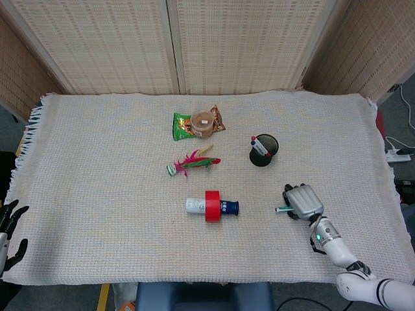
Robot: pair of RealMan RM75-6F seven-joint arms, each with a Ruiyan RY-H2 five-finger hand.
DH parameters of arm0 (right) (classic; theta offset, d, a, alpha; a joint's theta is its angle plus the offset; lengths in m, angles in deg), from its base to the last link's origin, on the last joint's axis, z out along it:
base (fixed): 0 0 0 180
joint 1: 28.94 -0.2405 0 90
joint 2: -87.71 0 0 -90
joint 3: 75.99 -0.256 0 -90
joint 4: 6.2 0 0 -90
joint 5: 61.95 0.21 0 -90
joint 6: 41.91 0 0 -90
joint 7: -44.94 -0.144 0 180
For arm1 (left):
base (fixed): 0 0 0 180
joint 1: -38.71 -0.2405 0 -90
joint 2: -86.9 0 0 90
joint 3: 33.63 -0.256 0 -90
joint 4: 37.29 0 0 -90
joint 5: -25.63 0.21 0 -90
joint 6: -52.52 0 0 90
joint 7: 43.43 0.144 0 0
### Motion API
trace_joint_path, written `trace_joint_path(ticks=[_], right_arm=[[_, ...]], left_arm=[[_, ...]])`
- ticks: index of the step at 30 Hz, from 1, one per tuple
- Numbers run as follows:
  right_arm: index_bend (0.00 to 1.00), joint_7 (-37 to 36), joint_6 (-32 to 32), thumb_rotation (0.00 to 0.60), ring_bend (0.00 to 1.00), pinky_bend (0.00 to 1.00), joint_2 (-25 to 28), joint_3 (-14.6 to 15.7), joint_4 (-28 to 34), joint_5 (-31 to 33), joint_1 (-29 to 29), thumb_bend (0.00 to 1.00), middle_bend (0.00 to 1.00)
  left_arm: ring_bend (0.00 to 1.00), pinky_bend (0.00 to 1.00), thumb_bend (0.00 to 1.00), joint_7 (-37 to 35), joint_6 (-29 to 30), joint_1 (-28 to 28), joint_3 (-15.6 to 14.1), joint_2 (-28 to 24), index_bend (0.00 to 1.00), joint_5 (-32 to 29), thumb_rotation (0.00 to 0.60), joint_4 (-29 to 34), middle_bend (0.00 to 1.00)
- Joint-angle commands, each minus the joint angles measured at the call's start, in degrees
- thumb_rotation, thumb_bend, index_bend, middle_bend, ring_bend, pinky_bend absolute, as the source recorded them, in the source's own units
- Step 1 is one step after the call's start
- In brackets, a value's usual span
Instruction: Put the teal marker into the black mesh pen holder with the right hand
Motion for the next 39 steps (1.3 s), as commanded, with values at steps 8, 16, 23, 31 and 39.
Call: trace_joint_path(ticks=[8, 16, 23, 31, 39], right_arm=[[0.67, -25.92, 7.21, 0.6, 0.49, 0.45, 7.03, -6.38, 9.04, -9.17, -0.18, 0.25, 0.3], [0.67, -65.26, 14.29, 0.6, 0.5, 0.47, 5.16, -13.33, 3.28, -13.92, -2.01, 0.27, 0.31], [0.71, -80.22, 15.83, 0.6, 0.51, 0.48, 2.45, -16.68, -3.55, -12.82, -3.66, 0.31, 0.31], [0.72, -89.92, 8.89, 0.6, 0.52, 0.49, -1.43, -18.93, -18.15, -8.94, -8.39, 0.32, 0.31], [0.72, -93.94, 5.86, 0.6, 0.52, 0.5, -6.15, -17.3, -28.88, -9.7, -11.41, 0.32, 0.31]], left_arm=[[0.0, 0.22, 0.42, -0.08, 0.79, -0.31, -0.03, -0.2, 0.15, 0.46, 0.6, 0.2, 0.01], [0.0, 0.22, 0.42, -0.31, 1.32, -0.52, -0.05, -0.33, 0.15, 0.81, 0.6, 0.29, 0.01], [0.0, 0.22, 0.42, -0.26, 1.52, -0.63, -0.01, -0.34, 0.15, 0.81, 0.6, 0.31, 0.01], [0.0, 0.22, 0.42, 0.36, -0.14, -0.06, 0.44, 0.15, 0.15, -1.07, 0.6, -0.27, 0.01], [0.0, 0.22, 0.42, 0.45, -2.28, 0.59, 0.99, 0.59, 0.15, -3.56, 0.6, -1.2, 0.01]])
